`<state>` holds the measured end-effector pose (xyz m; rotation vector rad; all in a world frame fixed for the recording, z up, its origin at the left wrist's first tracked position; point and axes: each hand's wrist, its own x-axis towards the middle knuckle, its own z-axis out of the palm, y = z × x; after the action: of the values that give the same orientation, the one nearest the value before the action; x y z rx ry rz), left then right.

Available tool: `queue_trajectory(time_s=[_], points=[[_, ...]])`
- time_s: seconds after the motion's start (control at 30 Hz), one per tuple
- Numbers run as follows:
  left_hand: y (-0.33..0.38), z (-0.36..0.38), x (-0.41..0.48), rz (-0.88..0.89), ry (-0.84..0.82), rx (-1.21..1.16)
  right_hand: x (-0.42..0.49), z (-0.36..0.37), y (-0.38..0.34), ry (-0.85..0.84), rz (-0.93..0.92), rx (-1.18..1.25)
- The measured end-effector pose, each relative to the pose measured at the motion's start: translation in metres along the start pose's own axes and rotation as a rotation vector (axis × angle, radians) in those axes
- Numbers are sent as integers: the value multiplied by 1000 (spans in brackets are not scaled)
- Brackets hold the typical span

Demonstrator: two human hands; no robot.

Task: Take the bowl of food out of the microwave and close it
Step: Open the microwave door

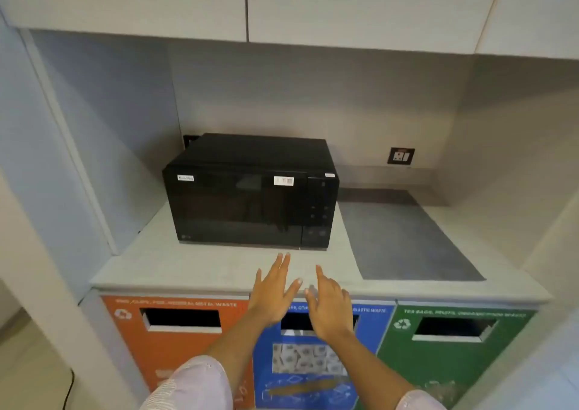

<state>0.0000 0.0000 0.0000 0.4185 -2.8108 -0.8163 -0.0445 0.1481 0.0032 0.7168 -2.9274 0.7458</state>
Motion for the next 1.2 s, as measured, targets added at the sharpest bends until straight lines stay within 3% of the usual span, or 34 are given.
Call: queue_trajectory(time_s=[0.3, 0.63, 1.2], points=[[-20, 41, -23, -48, -126, 78, -11, 32, 21, -168, -10, -93], [-18, 47, -15, -71, -71, 54, -3, 24, 35, -145, -36, 56], [3, 19, 54, 5, 34, 271, 70, 30, 44, -144, -73, 196]])
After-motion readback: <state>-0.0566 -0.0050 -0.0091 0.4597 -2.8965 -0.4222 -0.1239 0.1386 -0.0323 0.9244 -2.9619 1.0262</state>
